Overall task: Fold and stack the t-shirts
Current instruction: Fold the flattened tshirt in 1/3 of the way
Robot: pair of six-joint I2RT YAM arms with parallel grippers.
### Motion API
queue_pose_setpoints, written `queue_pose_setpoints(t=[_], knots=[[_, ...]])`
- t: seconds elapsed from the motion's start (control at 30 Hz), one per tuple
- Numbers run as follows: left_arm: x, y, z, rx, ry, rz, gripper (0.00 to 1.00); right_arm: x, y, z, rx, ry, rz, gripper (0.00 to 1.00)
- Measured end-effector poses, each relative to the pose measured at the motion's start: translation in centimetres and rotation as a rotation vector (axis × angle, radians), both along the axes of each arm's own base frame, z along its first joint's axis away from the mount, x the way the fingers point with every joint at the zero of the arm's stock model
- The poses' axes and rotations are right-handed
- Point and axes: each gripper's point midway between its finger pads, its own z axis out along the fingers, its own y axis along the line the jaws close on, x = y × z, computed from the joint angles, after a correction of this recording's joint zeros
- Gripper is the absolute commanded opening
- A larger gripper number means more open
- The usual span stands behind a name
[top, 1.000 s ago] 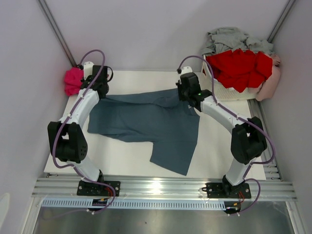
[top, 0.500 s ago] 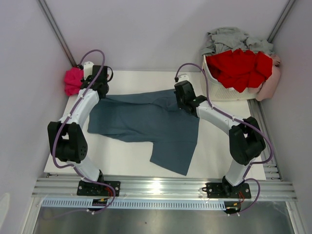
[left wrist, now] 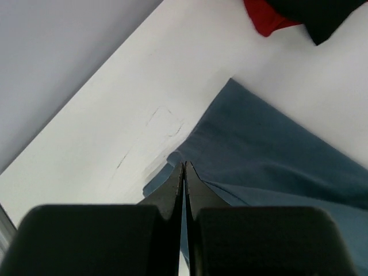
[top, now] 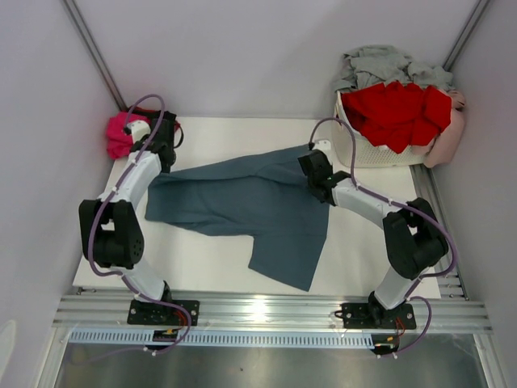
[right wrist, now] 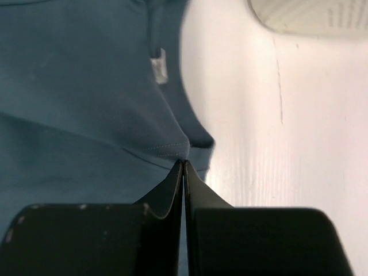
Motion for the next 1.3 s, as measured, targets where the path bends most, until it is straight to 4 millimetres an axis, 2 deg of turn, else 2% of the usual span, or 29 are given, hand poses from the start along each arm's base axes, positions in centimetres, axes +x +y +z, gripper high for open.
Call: queue_pose_setpoints(t=[0.17,0.27,0.43,0.63,0.87,0.97,1.0,1.03,1.07,1.1,1.17,1.2,1.23,1.27,1.3], knots=[[-1.5,1.3,-2.1,-0.038,0.047,0.053,0.00,-1.0,-3.7,-2.5,0.011,0.047,-0.110,0.00],[-2.1,1.3,-3.1,-0.055,0.074,0.061,0.01,-1.2,-4.8,-3.2,0.015,0.056,-0.147,0.00],[-2.5,1.4,-4.0,-0.073,0.103,0.069,0.01,-0.9,-4.8,-3.1,0.028,0.036,-0.165,0.00],[-3.1,2.7,-4.4,-0.093,0.113,0.105,0.01,-0.5,-5.1,-2.9,0.044,0.022,-0.183,0.00],[-3.3,2.6,-4.7,-0.105,0.118,0.107,0.01,-1.0,-5.0,-3.4,0.047,0.031,-0.185,0.00],[-3.5,2.5,-5.1,-0.111,0.128,0.105,0.06,-1.1,-4.9,-3.6,0.051,0.039,-0.179,0.00],[-3.5,2.5,-5.2,-0.112,0.130,0.105,0.10,-1.2,-4.8,-3.7,0.054,0.042,-0.176,0.00],[-3.6,2.5,-5.2,-0.111,0.131,0.104,0.20,-1.2,-4.7,-3.7,0.058,0.044,-0.173,0.00],[-3.5,2.5,-5.2,-0.111,0.131,0.103,0.25,-1.2,-4.5,-3.8,0.061,0.048,-0.167,0.04],[-3.5,2.5,-5.2,-0.112,0.130,0.104,0.37,-1.3,-4.4,-3.8,0.063,0.052,-0.163,0.15],[-3.5,2.4,-5.2,-0.113,0.129,0.103,0.50,-1.4,-4.2,-3.9,0.070,0.054,-0.163,0.34],[-3.5,2.4,-5.2,-0.113,0.130,0.103,0.58,-1.4,-4.2,-3.9,0.071,0.054,-0.164,0.53],[-3.5,2.4,-5.2,-0.113,0.128,0.105,0.72,-1.5,-4.2,-3.9,0.074,0.055,-0.166,0.65],[-3.5,2.4,-5.2,-0.113,0.128,0.105,0.77,-1.5,-4.1,-3.9,0.073,0.056,-0.166,0.76],[-3.5,2.4,-5.2,-0.113,0.130,0.104,0.83,-1.5,-4.1,-3.9,0.071,0.055,-0.165,0.80]])
